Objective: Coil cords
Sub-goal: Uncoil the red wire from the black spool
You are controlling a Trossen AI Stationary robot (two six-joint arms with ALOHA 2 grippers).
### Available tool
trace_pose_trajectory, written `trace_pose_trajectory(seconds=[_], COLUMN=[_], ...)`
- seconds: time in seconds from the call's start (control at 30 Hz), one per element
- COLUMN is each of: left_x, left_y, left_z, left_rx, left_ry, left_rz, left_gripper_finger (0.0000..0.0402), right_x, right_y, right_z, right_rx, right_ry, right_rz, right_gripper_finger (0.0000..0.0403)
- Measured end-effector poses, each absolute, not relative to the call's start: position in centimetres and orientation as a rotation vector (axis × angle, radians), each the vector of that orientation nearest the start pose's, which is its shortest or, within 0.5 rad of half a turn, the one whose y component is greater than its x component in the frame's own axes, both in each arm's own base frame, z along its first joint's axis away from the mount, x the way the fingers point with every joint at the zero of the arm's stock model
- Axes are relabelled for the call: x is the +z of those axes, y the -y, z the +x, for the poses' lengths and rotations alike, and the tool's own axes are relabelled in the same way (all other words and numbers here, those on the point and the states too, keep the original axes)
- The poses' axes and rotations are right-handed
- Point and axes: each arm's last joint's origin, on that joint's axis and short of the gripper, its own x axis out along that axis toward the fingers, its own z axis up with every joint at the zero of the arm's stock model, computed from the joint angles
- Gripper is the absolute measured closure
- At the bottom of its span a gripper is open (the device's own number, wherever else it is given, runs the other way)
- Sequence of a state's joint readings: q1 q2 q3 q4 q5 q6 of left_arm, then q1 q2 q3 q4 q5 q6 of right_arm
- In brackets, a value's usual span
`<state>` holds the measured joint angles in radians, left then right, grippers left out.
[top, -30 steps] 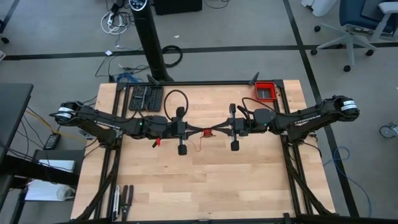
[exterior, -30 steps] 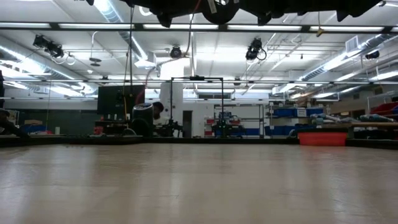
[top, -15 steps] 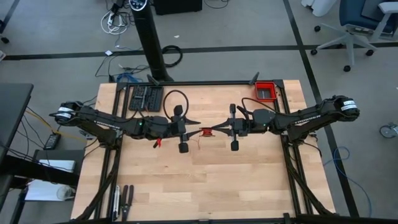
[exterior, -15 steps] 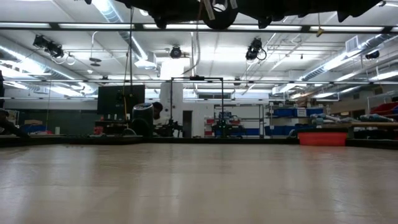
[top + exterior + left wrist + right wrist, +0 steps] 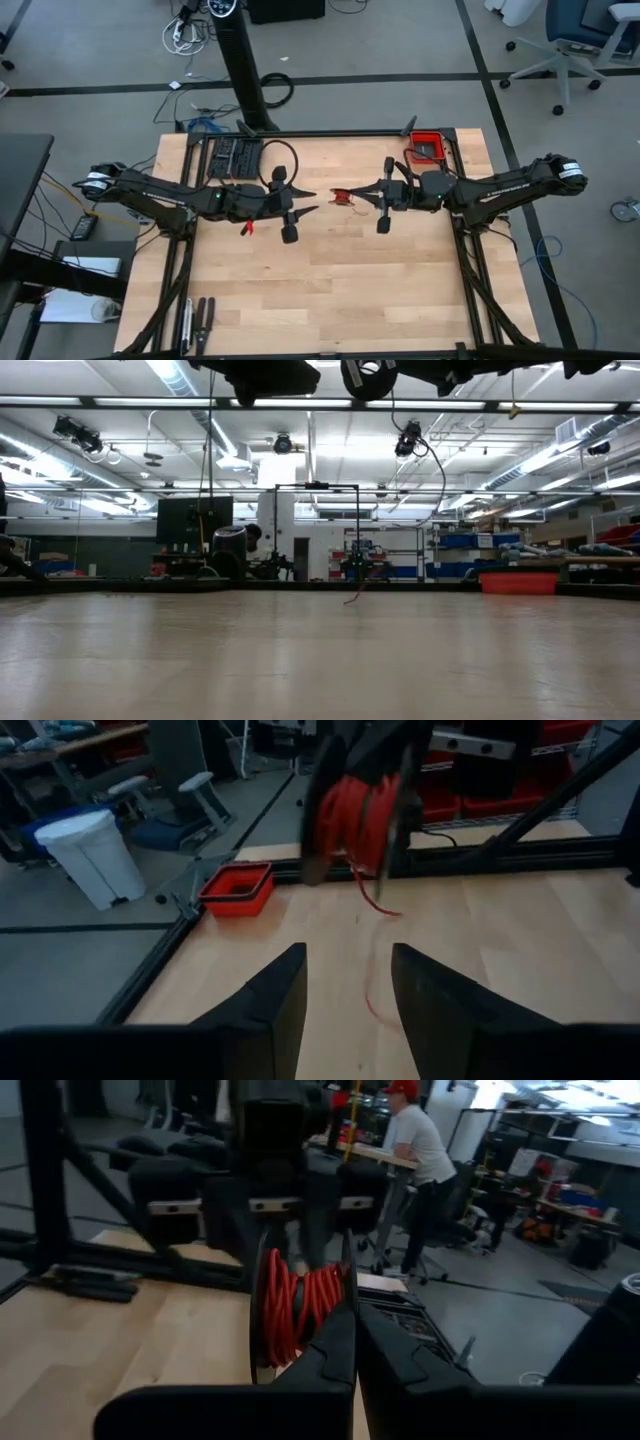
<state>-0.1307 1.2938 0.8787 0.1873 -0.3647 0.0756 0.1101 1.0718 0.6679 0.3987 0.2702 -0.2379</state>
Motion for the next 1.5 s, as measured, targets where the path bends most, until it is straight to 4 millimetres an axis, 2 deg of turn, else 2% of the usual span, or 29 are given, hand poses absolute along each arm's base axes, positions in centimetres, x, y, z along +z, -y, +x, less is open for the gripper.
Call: trace_pose_trajectory(seconds=[0.23, 0.73, 1.2, 1.3, 1.47, 1.5], left_x=[28.9, 28.4, 28.8, 28.8, 28.6, 28.6], left_y=[3.1, 3.1, 3.1, 3.2, 3.4, 3.4], left_z=[29.6, 29.9, 30.0, 30.0, 30.0, 30.0], left_rx=[0.146, 0.149, 0.144, 0.111, 0.062, 0.061], left_ry=[-0.193, -0.207, -0.163, -0.167, -0.182, -0.181], left_rz=[0.112, 0.141, 0.127, 0.132, 0.154, 0.154], left_gripper_finger=[0.025, 0.025, 0.0253, 0.0275, 0.0379, 0.0388], right_x=[29.1, 28.7, 27.5, 27.2, 26.9, 26.9], right_y=[-2.1, -2.7, -2.7, -2.7, -2.8, -2.8], right_z=[24.1, 24.4, 25.9, 26.3, 26.6, 26.6], right_rx=[-0.181, 0.013, 0.011, 0.01, 0.023, 0.023], right_ry=[-0.025, -0.029, -0.036, -0.034, -0.036, -0.035], right_rz=[-0.239, -0.249, -0.245, -0.244, -0.244, -0.243], right_gripper_finger=[0.0403, 0.0403, 0.0403, 0.0403, 0.0401, 0.04])
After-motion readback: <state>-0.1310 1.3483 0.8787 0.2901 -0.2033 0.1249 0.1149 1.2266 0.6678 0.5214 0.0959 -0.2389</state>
